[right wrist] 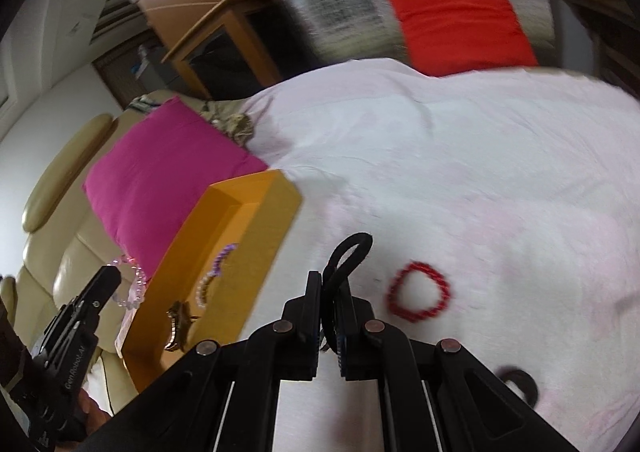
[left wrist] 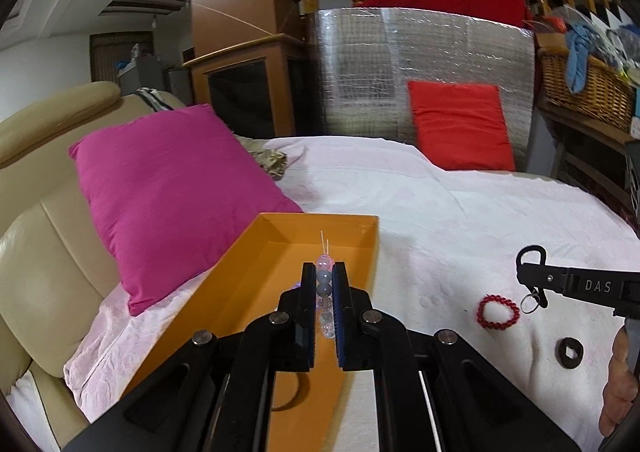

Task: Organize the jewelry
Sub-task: 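Carry the pink bracelet with the left tool while the right tool carries the black cord over the box, then open both tools to drop the pink bracelet and black cord into the box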

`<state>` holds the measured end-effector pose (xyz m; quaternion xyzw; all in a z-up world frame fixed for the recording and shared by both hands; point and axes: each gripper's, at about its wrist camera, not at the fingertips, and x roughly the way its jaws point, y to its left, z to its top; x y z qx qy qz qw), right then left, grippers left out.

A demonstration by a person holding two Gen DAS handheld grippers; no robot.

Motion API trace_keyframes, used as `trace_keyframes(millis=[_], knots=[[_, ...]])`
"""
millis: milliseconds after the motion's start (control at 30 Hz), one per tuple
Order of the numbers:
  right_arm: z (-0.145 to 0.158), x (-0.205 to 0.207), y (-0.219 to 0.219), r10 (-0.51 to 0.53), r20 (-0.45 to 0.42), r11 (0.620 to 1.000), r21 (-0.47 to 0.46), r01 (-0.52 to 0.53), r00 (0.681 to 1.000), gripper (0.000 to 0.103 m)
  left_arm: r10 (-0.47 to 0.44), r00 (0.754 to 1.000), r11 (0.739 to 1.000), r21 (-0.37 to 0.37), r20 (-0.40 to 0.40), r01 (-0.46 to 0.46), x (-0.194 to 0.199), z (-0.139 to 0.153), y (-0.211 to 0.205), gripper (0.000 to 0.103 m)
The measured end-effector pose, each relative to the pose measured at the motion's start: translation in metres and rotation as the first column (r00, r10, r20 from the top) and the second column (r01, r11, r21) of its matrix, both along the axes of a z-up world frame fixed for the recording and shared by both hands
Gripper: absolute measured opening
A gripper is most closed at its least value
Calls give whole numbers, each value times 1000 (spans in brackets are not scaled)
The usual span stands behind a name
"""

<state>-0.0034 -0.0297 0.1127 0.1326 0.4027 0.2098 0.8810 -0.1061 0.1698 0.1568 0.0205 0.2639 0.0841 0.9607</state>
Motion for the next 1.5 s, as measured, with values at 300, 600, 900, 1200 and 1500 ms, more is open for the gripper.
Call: trace_keyframes(millis=[300, 600, 900, 1200, 1500], knots=[[20, 5, 61, 99, 22, 995, -17, -98, 995, 7, 76, 997, 997, -29, -4, -76, -4, -2, 40, 7], [17, 29, 121, 184, -19, 982, -31, -185, 983, 7, 158, 987, 987, -17, -29, -159, -1, -12, 66, 7], [4, 65, 176, 240, -99, 969, -41, -245, 966, 7, 244, 959, 966, -51, -147, -253, 14, -39, 103, 8], [-33, 83, 230, 284, -217, 956, -15, -294, 934, 7, 310, 906, 941, -47, -290, -336, 27, -73, 133, 8], [-52, 81, 259, 305, -284, 950, 28, -310, 909, 9, 371, 858, 914, -25, -354, -405, 31, -84, 146, 8]])
